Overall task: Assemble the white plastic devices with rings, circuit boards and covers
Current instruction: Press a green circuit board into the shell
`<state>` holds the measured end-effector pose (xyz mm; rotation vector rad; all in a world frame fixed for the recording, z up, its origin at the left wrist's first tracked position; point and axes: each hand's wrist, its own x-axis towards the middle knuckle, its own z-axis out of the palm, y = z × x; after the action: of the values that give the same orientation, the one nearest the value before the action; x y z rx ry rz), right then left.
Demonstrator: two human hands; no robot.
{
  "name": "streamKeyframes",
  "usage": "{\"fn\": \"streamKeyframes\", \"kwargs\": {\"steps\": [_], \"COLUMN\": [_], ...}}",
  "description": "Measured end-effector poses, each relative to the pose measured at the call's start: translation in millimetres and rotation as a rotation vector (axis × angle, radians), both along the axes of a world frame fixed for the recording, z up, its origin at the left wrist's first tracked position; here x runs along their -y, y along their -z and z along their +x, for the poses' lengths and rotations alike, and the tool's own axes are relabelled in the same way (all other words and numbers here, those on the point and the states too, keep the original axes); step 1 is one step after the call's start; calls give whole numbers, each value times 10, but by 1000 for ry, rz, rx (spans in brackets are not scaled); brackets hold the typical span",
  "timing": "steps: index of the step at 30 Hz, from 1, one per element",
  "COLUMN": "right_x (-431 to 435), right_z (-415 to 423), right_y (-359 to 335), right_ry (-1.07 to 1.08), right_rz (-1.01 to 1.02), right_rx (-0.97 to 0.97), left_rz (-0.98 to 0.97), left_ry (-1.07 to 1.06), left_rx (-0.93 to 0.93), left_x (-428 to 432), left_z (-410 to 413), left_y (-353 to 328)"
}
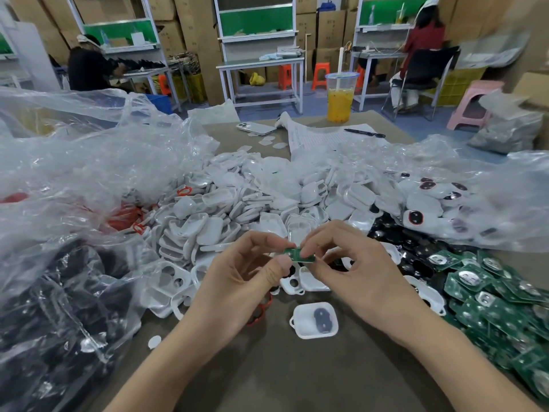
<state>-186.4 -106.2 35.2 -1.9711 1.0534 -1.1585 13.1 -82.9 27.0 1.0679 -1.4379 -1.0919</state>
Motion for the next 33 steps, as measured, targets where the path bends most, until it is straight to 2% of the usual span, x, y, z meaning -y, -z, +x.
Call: {"fn": "streamKeyframes", "kwargs": {"steps": [3, 5, 8, 11, 13, 18, 20, 25, 29, 33], "right_x": [-16, -15, -26, -38, -29, -17, -19, -11, -27, -55], "right_z": [3, -5, -6, -2, -5, -29, -32, -69, -141, -146], "right_y": [-18, -17, -56, -78, -71, -101, -116, -116, -132, -149], "right_ry": [10, -19, -128, -121, -88, -63, -94, -210, -278, -272], "right_rz": [38, 135, 343, 426, 441, 559, 647, 785, 894, 894], "right_rx": [8, 58, 201, 245, 263, 359, 421, 541, 546, 523], "left_rz": [-27, -56, 15, 27, -84, -573, -670, -761, -793, -777], "left_ry": [-77, -117, -153, -158, -200, -194, -213, -224, -198, -192], "left_rx": [39, 43, -41, -73, 32, 501, 616, 680, 677, 645], "left_x": [-21, -37, -55, -78, -96, -87, -74, -80, -95, -119], "left_z": [-39, -63, -83, -94, -95, -45, -30, -26, -23, -33], "left_y": [-13, -31, -61, -58, -44, -18, -13, -14, -11, 9]}}
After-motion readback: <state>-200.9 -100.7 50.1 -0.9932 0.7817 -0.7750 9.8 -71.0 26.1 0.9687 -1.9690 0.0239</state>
